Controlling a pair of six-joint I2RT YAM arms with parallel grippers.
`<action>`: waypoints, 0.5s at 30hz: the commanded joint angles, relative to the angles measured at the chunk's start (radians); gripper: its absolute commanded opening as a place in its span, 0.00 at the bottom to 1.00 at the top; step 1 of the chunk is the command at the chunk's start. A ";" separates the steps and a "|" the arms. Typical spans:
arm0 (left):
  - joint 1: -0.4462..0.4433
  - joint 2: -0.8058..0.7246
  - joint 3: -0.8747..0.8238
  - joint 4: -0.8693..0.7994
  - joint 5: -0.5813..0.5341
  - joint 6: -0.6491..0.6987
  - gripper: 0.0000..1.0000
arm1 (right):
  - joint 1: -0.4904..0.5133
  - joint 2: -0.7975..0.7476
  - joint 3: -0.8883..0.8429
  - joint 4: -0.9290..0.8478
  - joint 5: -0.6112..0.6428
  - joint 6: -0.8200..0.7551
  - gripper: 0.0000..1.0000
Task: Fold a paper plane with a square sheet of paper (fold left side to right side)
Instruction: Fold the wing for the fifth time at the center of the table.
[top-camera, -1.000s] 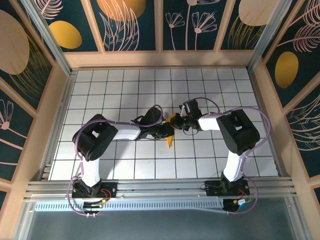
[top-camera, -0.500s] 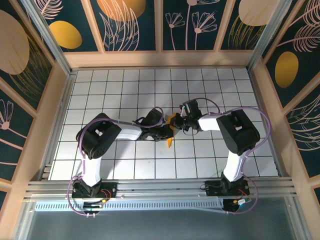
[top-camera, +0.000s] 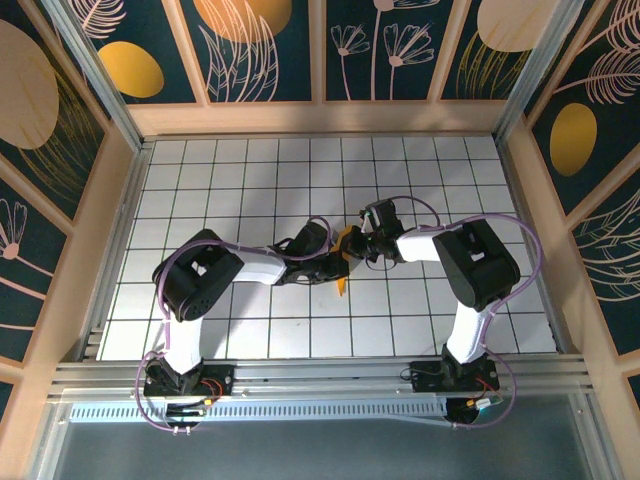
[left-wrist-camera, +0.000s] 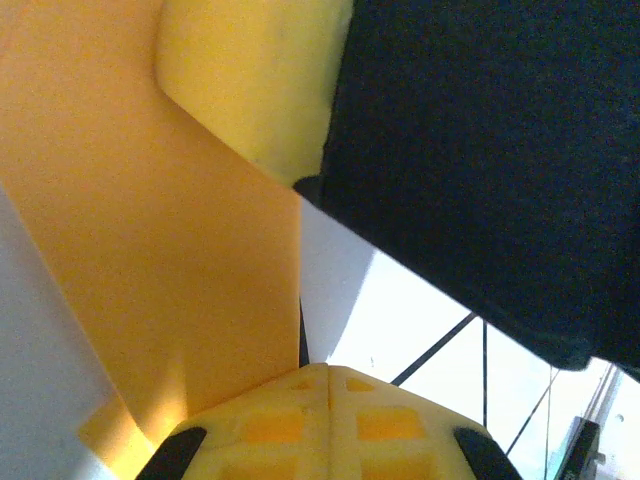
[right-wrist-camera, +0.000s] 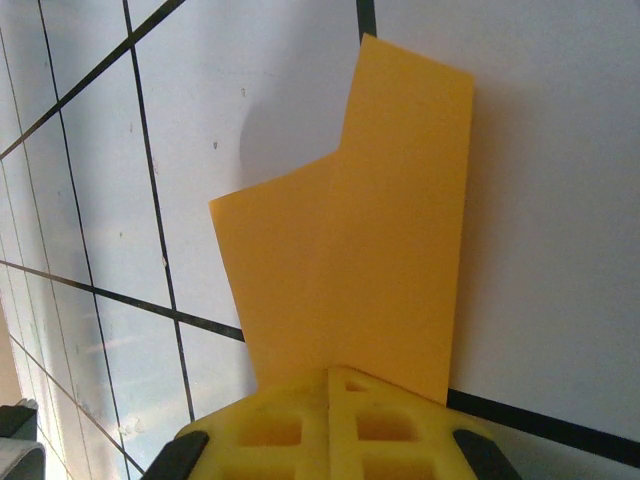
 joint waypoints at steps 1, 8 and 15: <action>-0.048 0.004 -0.040 -0.092 0.032 -0.021 0.03 | 0.004 0.054 -0.055 -0.157 0.133 0.007 0.00; -0.067 -0.012 -0.059 -0.075 0.052 -0.040 0.03 | 0.006 0.058 -0.054 -0.159 0.134 0.007 0.00; -0.080 -0.035 -0.103 -0.001 0.083 -0.083 0.03 | 0.005 0.063 -0.052 -0.157 0.132 0.007 0.00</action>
